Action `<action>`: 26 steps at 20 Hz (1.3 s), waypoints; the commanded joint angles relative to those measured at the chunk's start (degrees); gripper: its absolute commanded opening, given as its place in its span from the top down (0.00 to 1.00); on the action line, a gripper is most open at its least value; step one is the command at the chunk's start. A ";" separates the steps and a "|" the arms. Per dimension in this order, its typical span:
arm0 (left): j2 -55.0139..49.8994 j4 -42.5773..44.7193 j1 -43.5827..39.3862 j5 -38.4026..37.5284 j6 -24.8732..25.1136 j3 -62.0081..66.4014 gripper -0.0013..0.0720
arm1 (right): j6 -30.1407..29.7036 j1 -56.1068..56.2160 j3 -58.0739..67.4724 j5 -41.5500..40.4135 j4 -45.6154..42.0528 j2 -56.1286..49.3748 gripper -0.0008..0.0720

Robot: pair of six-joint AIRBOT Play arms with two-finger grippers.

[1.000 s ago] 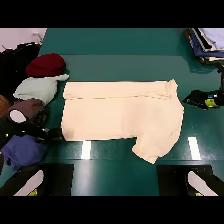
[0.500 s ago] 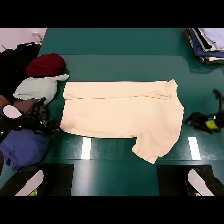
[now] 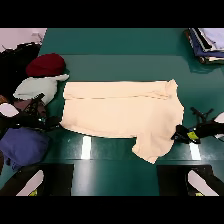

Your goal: Fold the shirts.

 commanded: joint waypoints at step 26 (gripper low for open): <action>-14.27 11.63 -11.69 17.20 -6.62 19.06 0.95 | 1.64 10.67 49.99 2.10 -10.05 -19.19 0.97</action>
